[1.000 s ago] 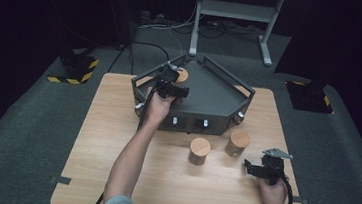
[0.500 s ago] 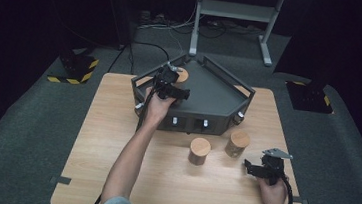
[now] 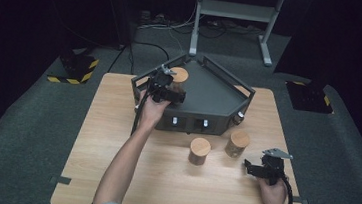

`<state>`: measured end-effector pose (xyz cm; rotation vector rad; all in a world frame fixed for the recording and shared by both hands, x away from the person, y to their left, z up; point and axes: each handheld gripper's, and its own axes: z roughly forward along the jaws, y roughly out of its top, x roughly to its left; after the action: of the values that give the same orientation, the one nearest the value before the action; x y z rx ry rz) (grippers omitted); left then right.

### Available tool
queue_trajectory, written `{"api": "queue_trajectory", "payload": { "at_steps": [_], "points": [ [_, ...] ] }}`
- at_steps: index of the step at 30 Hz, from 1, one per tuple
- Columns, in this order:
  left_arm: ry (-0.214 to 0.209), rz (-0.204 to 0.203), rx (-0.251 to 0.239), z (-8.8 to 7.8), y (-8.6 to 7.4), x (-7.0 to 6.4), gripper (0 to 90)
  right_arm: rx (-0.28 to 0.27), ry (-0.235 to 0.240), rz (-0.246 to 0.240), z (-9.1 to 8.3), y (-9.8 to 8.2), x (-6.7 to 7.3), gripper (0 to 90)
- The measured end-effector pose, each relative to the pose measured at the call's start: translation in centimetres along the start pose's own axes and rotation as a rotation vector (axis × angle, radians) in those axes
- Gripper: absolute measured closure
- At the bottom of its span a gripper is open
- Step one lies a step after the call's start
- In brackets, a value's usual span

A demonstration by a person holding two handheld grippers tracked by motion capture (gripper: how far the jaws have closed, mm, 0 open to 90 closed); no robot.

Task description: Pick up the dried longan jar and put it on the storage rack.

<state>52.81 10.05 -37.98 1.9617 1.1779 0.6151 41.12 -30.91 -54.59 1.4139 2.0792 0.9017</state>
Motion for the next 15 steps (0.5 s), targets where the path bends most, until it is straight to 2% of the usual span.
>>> {"api": "queue_trajectory", "payload": {
  "at_steps": [11,15],
  "points": [
    [-0.006,0.027,-0.009,-1.1,-0.8,-0.3,8.5,-0.001,0.0,0.0,0.0,0.0,0.0,10.1],
    [-0.006,0.024,-0.01,-1.6,-1.2,-0.3,8.8,-0.001,0.0,-0.001,0.0,0.0,0.0,10.1]
  ]
}}
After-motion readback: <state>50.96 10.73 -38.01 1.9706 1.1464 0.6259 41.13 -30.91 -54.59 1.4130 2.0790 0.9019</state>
